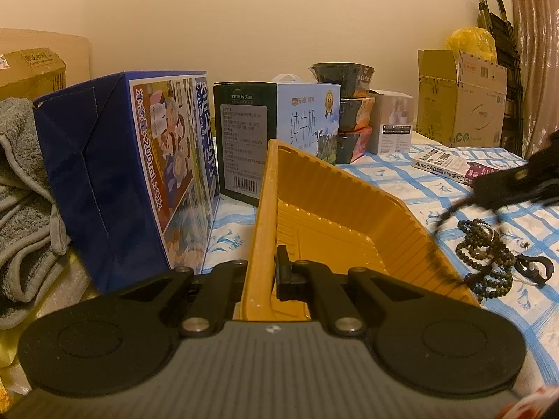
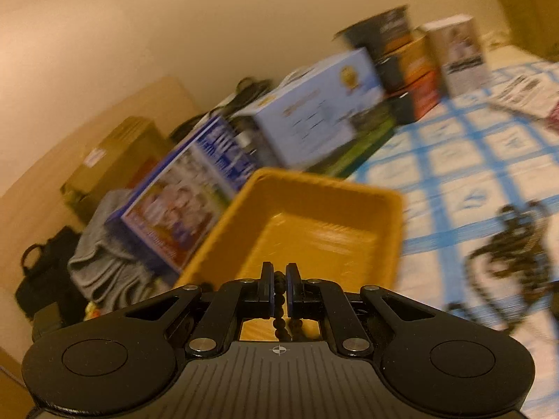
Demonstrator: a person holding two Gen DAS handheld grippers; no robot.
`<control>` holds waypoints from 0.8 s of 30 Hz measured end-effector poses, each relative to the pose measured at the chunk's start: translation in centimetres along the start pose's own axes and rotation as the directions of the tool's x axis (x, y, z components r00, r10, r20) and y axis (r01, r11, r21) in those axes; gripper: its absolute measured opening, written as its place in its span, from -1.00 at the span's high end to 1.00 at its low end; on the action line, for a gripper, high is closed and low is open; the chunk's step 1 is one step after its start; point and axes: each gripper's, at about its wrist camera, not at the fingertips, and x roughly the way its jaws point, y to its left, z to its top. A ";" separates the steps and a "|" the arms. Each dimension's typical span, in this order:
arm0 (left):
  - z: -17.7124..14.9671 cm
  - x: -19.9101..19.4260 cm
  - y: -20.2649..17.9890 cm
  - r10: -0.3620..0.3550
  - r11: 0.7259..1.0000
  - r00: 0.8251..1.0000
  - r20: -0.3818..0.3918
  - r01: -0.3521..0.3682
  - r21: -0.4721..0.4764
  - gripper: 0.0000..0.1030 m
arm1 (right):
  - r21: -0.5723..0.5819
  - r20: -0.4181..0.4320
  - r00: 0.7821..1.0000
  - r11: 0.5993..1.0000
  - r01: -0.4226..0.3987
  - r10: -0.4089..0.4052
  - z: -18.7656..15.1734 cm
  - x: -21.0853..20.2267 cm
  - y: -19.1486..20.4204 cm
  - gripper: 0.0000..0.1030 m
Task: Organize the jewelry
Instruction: 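Carry the black pendant into the orange tray and open the right tool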
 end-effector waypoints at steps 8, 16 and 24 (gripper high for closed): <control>-0.1 0.1 0.3 -0.003 1.000 1.000 -0.005 0.003 -0.010 0.92 | -0.020 -0.028 0.999 0.999 -0.030 0.029 -1.7 4.7 2.1 0.87; -0.1 0.2 0.3 -0.001 1.000 1.000 -0.009 0.001 -0.016 0.92 | -0.034 -0.003 1.000 0.999 -0.025 0.025 -2.0 4.6 1.9 0.12; -0.1 0.3 0.3 0.002 1.000 1.000 -0.011 -0.002 -0.008 0.93 | -0.042 0.023 0.997 0.996 0.080 -0.079 -2.5 0.4 -0.6 -0.01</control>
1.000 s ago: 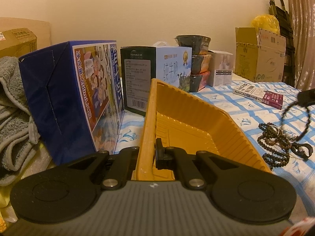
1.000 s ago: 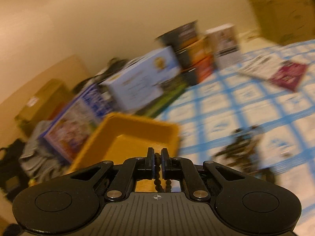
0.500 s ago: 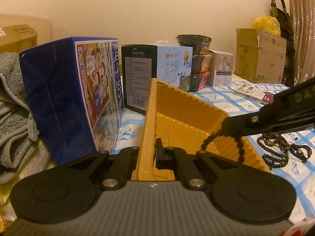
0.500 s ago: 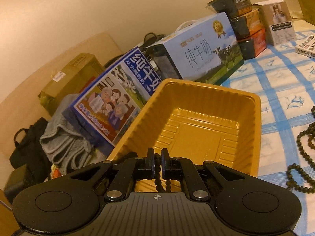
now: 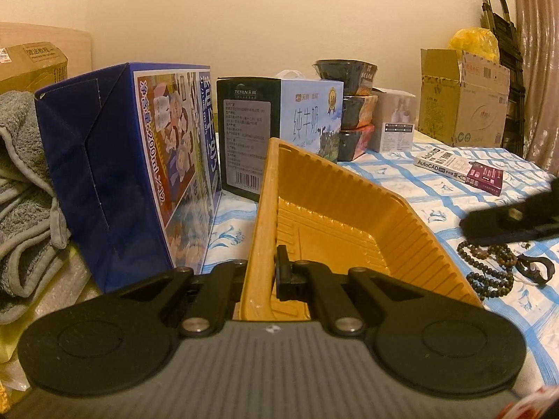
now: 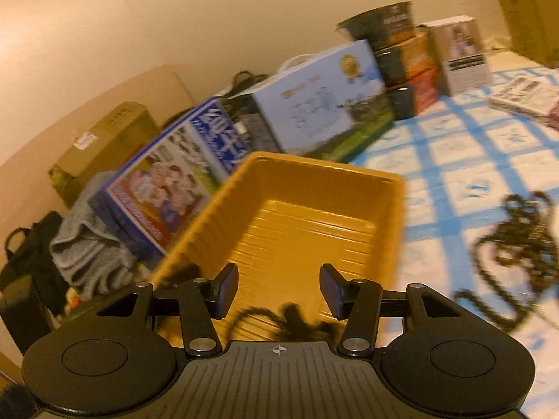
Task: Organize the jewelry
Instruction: 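Carry the black pendant into the orange tray and open the right tool, then grasp the black square pendant on the pearl strand with the right tool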
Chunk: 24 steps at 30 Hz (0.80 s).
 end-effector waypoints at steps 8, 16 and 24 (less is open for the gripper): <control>-0.2 0.2 0.0 0.008 1.000 1.000 -0.005 -0.008 0.007 0.93 | 0.043 0.013 0.970 0.969 0.243 -0.243 -1.8 -6.1 -6.4 -0.01; -0.1 0.2 -0.2 0.014 1.000 1.000 -0.009 -0.014 0.016 0.93 | 0.101 0.032 0.897 0.894 0.437 -0.442 -2.5 -11.0 -11.6 -0.01; 0.0 0.3 -0.3 0.018 0.999 1.000 -0.013 -0.018 0.029 0.93 | 0.101 0.028 0.852 0.849 0.518 -0.523 -2.8 -12.4 -14.4 -0.01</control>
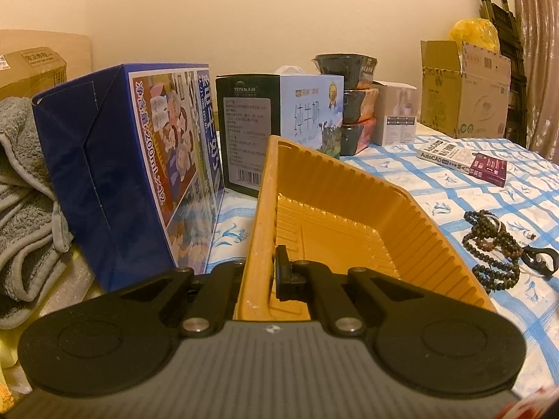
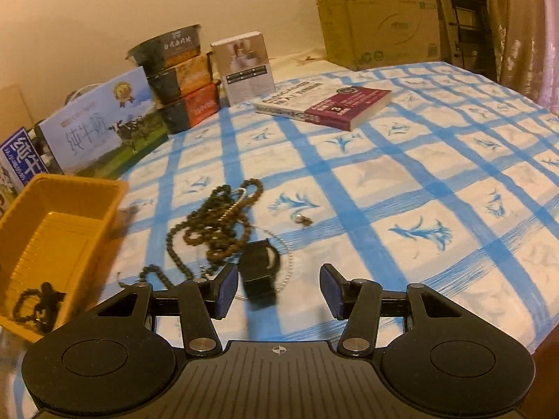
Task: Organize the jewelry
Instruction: 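Grasp the black square pendant on the pearl strand with the right tool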
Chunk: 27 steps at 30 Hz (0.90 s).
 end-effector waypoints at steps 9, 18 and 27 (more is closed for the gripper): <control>0.0 0.0 -0.1 0.001 1.000 1.000 -0.002 -0.001 0.006 0.93 | -0.051 -0.046 0.999 0.999 -0.015 0.012 -0.6 2.0 0.8 -0.01; 0.0 0.0 -0.1 0.001 1.000 1.000 -0.002 -0.001 0.006 0.93 | -0.145 -0.064 0.998 0.989 0.000 -0.009 -0.7 4.2 2.1 -0.01; 0.0 0.0 -0.1 0.001 1.000 1.000 -0.001 -0.001 0.007 0.93 | -0.244 -0.073 0.997 0.970 0.018 -0.037 -1.1 5.1 3.3 0.12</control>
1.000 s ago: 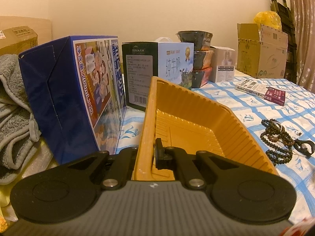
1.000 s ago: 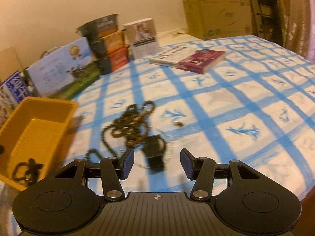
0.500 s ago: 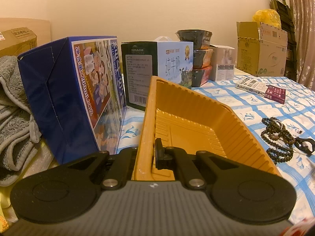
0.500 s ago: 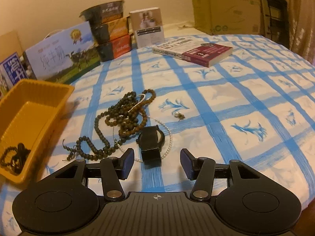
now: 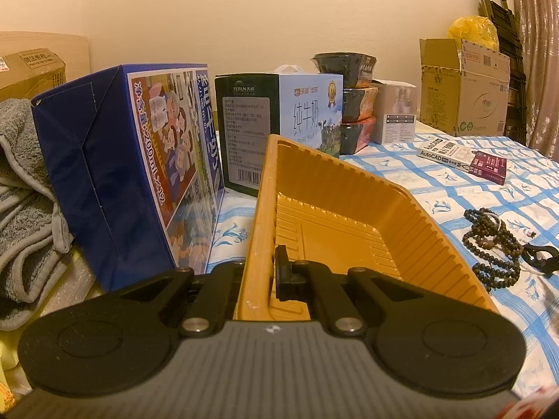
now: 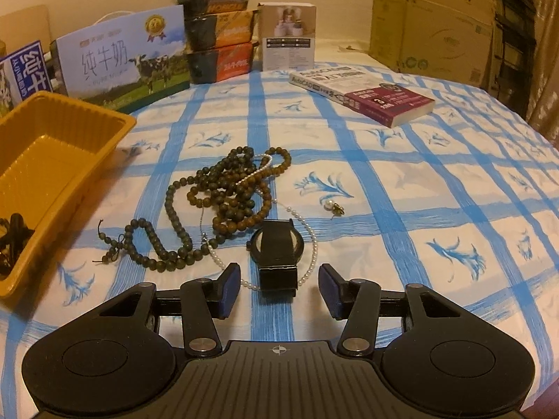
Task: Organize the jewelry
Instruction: 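Grasp the black square pendant on the pearl strand with the right tool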
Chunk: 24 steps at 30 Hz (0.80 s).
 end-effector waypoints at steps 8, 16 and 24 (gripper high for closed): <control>0.0 -0.1 -0.1 -0.001 1.000 1.000 0.001 0.001 0.002 0.93 | -0.002 -0.017 1.000 1.000 0.003 -0.003 0.3 0.6 0.2 0.33; 0.0 -0.1 -0.1 -0.001 1.000 1.000 0.000 0.001 0.001 0.93 | 0.045 -0.042 0.999 0.999 -0.016 0.018 0.7 0.9 -0.5 0.54; 0.0 -0.2 -0.1 -0.002 1.000 1.000 0.002 0.002 0.002 0.93 | 0.133 0.019 0.999 0.990 -0.044 0.042 2.2 -0.5 -1.4 0.56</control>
